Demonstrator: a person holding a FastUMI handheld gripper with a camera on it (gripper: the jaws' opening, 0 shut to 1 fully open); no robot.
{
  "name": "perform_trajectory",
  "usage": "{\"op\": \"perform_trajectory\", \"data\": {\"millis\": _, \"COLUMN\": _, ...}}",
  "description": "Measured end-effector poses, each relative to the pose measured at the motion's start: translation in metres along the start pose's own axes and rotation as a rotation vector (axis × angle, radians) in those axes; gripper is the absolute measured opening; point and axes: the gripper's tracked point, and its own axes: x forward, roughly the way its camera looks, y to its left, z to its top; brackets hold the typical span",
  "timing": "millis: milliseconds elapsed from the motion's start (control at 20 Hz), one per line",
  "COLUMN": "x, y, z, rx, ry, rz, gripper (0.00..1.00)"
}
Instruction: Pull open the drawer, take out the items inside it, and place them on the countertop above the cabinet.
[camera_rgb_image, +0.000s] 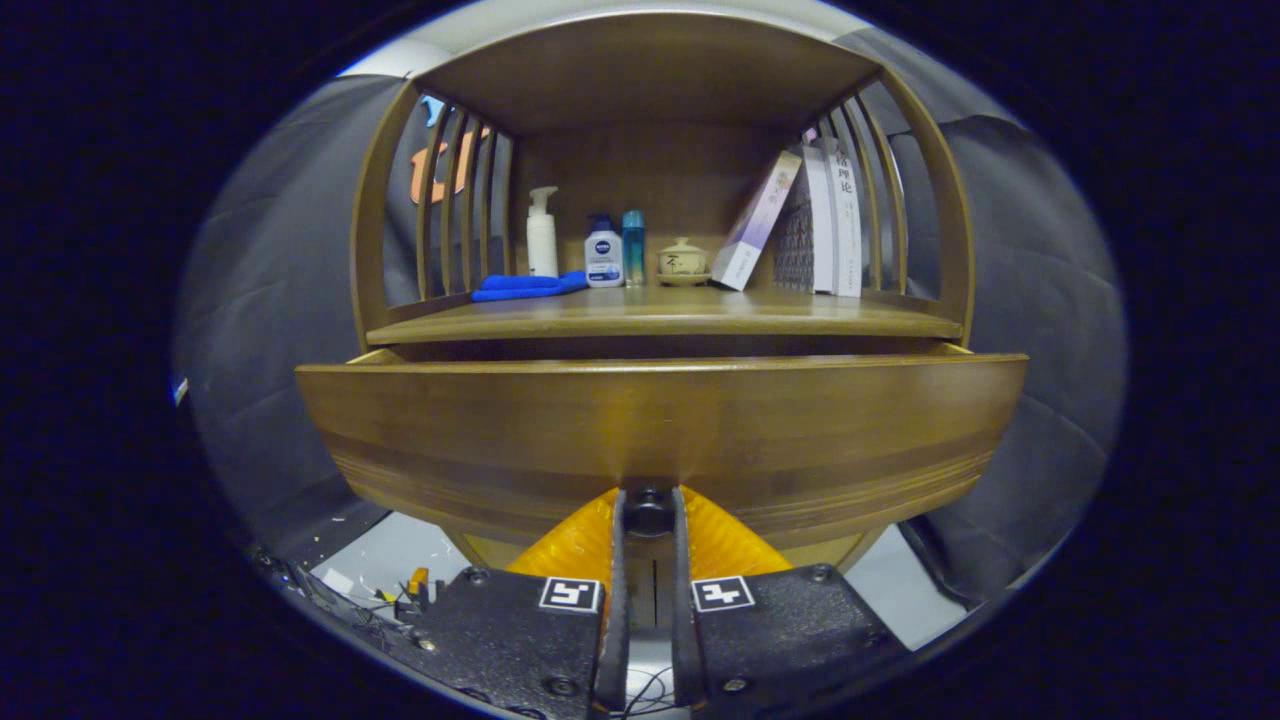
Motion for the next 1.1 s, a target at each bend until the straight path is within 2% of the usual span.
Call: {"op": "perform_trajectory", "data": {"millis": 1100, "x": -0.098, "y": 0.001, "z": -0.050, "rx": -0.070, "ry": 0.072, "rz": 0.086, "gripper": 0.20}}
